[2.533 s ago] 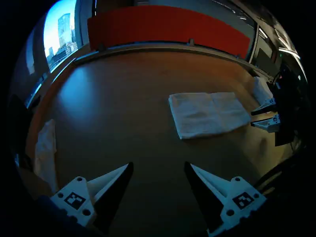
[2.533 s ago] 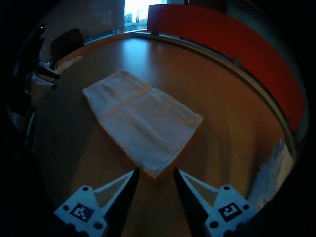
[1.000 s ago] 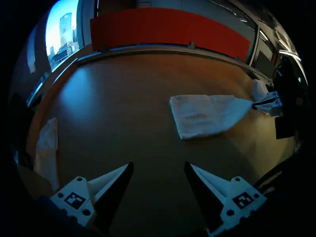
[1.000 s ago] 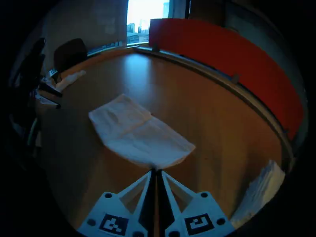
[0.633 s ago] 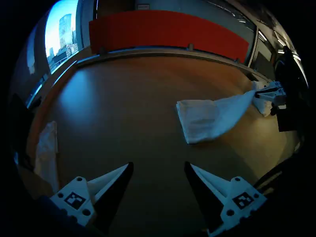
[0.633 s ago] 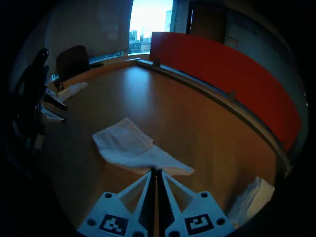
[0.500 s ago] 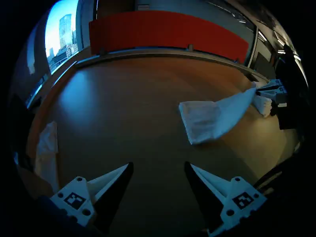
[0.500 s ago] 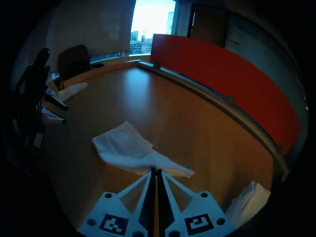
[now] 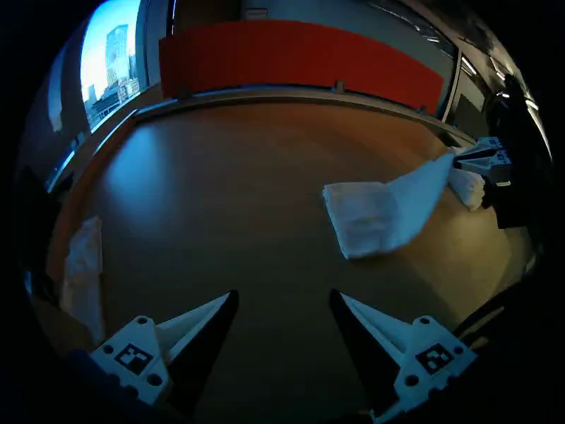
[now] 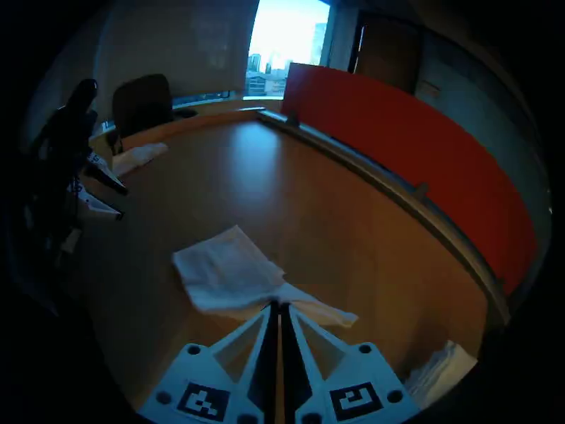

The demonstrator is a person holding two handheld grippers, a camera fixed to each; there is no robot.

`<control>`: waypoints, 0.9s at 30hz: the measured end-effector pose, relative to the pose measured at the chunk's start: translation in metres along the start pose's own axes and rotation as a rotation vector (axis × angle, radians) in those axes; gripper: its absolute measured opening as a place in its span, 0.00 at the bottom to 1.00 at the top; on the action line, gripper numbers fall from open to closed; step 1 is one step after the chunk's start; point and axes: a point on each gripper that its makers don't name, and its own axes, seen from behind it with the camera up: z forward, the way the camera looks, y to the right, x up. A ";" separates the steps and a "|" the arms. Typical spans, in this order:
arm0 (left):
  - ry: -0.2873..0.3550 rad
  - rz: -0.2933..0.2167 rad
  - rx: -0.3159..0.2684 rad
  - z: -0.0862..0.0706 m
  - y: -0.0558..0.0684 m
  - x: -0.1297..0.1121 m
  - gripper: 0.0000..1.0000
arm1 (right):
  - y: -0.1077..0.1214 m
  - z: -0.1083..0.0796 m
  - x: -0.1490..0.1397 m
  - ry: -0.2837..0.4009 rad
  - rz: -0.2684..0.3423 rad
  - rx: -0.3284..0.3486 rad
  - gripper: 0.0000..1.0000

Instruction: Fold towel

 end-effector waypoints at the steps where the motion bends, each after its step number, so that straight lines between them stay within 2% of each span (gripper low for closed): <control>1: 0.001 -0.002 0.000 0.000 0.000 0.000 0.95 | -0.003 0.002 0.003 0.002 -0.005 0.009 0.02; 15: 0.009 -0.022 -0.003 -0.005 -0.002 0.000 0.95 | -0.037 0.031 0.039 0.030 -0.081 0.093 0.02; 27: 0.015 -0.052 0.016 -0.015 -0.016 -0.003 0.95 | -0.079 0.066 0.051 0.014 -0.137 0.195 0.02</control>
